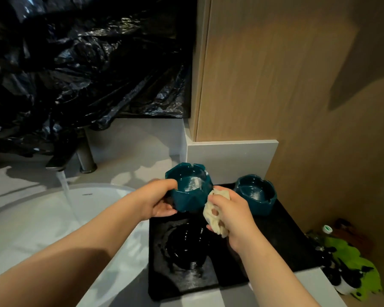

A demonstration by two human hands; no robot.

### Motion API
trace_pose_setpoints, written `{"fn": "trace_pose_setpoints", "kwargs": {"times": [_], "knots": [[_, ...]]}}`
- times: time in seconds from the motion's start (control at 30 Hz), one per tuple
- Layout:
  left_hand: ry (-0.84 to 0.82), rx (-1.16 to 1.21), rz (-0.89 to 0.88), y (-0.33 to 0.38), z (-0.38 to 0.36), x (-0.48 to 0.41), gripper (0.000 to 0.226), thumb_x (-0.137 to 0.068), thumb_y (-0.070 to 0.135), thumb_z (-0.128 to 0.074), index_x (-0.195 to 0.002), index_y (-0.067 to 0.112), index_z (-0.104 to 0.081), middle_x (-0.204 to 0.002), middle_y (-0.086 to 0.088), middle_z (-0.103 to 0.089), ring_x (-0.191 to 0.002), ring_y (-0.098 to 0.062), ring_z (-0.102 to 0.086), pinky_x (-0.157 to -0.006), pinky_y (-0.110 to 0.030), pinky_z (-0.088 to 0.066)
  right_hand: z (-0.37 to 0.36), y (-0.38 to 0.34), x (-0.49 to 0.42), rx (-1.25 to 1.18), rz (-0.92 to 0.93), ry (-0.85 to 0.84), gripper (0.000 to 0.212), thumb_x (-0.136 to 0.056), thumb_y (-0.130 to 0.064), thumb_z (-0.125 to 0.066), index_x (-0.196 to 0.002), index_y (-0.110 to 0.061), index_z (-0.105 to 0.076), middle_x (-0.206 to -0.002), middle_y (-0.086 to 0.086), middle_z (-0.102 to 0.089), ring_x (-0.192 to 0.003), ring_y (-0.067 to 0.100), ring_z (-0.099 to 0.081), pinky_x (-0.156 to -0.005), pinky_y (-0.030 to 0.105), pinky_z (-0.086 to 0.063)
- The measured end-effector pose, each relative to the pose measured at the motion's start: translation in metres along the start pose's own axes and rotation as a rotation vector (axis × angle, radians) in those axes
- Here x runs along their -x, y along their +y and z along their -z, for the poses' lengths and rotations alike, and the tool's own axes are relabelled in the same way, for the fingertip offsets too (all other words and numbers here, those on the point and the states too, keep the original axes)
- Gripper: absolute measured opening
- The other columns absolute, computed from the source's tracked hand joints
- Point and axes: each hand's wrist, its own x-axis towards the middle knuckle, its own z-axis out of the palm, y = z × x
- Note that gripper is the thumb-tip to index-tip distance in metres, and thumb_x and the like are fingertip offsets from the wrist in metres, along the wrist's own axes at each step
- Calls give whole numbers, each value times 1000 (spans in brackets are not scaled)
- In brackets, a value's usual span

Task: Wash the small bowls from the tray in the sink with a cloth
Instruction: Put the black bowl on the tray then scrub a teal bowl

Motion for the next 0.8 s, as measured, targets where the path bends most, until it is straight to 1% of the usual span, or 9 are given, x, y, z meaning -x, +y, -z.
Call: {"fn": "trace_pose_setpoints", "kwargs": {"times": [0.03, 0.1, 0.2, 0.27, 0.4, 0.5, 0.6, 0.7, 0.8], "knots": [[0, 35, -19, 0, 10, 8, 6, -88, 9, -46, -89, 10, -52, -64, -5, -54, -56, -16, -51, -50, -28, -57, -10, -1, 2, 9, 12, -9, 17, -90, -10, -55, -98, -25, -59, -79, 8, -60, -66, 21, -57, -48, 25, -49], [10, 111, -82, 0, 32, 18, 11, -87, 8, -45, -93, 12, -53, -77, -6, -54, -68, -18, -56, -59, -38, -56, -33, 1, 6, 20, 25, -30, 18, -89, -12, -56, -99, -27, -59, -82, 6, -63, -68, 21, -60, -49, 26, -51], [36, 182, -153, -5, 74, 26, 32, -84, 8, -49, -116, 10, -48, -110, -16, -59, -86, -28, -65, -57, -42, -56, -77, 12, 11, 10, 9, -67, 17, -89, -11, -56, -90, -27, -60, -78, 7, -61, -68, 22, -58, -50, 27, -51], [62, 211, -160, -11, 106, 27, 47, -84, 8, -52, -129, 10, -41, -122, -21, -58, -93, -33, -66, -56, -42, -57, -107, 22, 13, 12, -8, -97, 18, -88, -8, -55, -89, -25, -61, -76, 8, -59, -67, 22, -56, -49, 26, -49], [133, 288, -133, -35, 166, 26, 46, -85, 8, -51, -130, 13, -41, -124, -21, -55, -102, -38, -62, -56, -43, -57, -164, 49, 8, 31, -42, -141, 19, -88, -8, -56, -105, -17, -55, -75, 9, -57, -62, 21, -54, -46, 26, -48], [215, 291, -120, -49, 201, 26, 40, -87, 9, -52, -126, 10, -46, -122, -22, -57, -102, -38, -61, -56, -43, -57, -202, 71, 1, 4, -83, -120, 22, -88, -9, -58, -102, -13, -41, -72, 10, -52, -57, 20, -50, -45, 25, -44], [234, 305, -121, -57, 228, 25, 29, -88, 9, -50, -118, 11, -52, -117, -20, -60, -99, -35, -63, -58, -41, -59, -231, 94, -10, 18, -130, -67, 26, -84, -10, -61, -103, -8, -42, -65, 10, -49, -46, 21, -47, -48, 26, -39], [234, 337, -97, -62, 248, 22, 28, -89, 10, -50, -117, 10, -51, -115, -20, -62, -100, -35, -63, -62, -43, -60, -244, 107, -20, 37, -182, -90, 16, -84, -11, -54, -96, -9, -43, -57, 9, -45, -28, 16, -38, -38, 16, -29], [232, 344, -112, -66, 258, 12, 32, -90, 6, -51, -121, 4, -51, -116, -23, -63, -100, -38, -64, -68, -50, -59, -244, 111, -28, 69, -186, -154, 11, -83, -3, -47, -77, -10, -40, -38, 0, -38, -27, 15, -28, -38, 15, -19]]}}
